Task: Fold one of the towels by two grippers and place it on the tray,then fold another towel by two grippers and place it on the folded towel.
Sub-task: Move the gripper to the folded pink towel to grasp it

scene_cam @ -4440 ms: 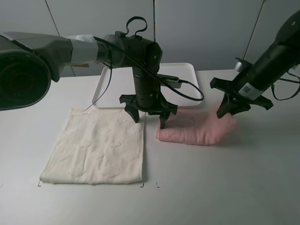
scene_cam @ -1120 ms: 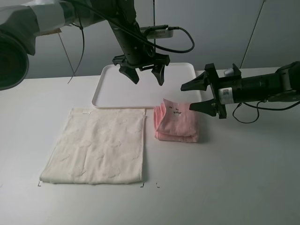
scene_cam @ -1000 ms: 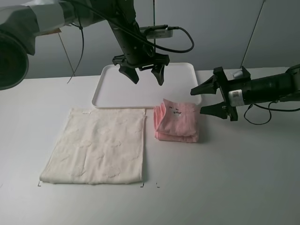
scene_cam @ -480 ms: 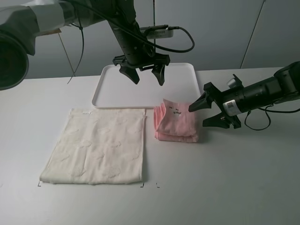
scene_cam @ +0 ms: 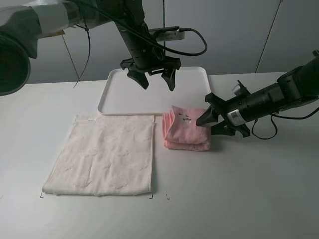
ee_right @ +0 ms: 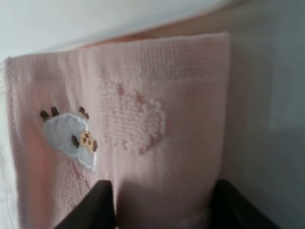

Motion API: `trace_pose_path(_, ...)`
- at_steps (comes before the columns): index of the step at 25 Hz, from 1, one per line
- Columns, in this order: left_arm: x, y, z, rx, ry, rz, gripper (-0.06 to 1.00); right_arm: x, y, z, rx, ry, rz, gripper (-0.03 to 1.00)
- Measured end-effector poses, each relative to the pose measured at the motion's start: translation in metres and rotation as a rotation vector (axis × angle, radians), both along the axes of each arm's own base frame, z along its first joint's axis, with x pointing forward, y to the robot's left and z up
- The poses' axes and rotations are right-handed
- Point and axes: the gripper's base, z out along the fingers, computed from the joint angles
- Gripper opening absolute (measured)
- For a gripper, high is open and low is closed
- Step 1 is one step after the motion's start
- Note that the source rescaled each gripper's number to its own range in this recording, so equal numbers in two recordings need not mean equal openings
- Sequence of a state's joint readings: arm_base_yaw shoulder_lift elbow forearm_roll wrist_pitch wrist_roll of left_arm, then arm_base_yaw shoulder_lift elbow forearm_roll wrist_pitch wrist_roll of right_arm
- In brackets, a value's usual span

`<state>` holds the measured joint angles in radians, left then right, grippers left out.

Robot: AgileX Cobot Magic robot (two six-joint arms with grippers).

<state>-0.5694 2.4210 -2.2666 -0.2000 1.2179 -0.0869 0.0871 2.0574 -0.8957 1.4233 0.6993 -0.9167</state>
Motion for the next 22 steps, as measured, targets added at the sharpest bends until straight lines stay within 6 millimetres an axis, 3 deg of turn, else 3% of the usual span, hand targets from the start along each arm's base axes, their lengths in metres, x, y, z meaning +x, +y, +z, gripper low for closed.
trace_pose_path(3, -0.0003, -0.0005, 0.0001, -0.004, -0.001, -0.014, 0.98, 0.0001, 0.0, 0.0, 0.001, 0.0, -0.002, 0.29)
trace_pose_path(5, -0.0004, -0.0006, 0.0001, -0.003, -0.003, -0.023, 0.98, 0.0002, -0.0001, 0.0, -0.001, -0.002, -0.002, 0.24)
trace_pose_path(7, -0.0004, -0.0006, 0.0001, -0.003, -0.005, -0.029, 0.98, 0.0003, -0.0002, -0.0001, -0.003, -0.003, -0.002, 0.29)
trace_pose_path(11, -0.0004, -0.0006, 0.0001, -0.002, -0.007, -0.035, 0.98, 0.0005, -0.0006, -0.0004, -0.008, -0.004, -0.004, 0.55)
trace_pose_path(13, -0.0004, -0.0006, 0.0001, -0.001, -0.008, -0.037, 0.98, 0.0007, -0.0009, -0.0006, -0.012, -0.005, -0.006, 0.63)
trace_pose_path(22, -0.0004, -0.0006, 0.0001, -0.001, -0.009, -0.039, 0.98, 0.0011, -0.0016, -0.001, -0.02, -0.007, -0.011, 0.62)
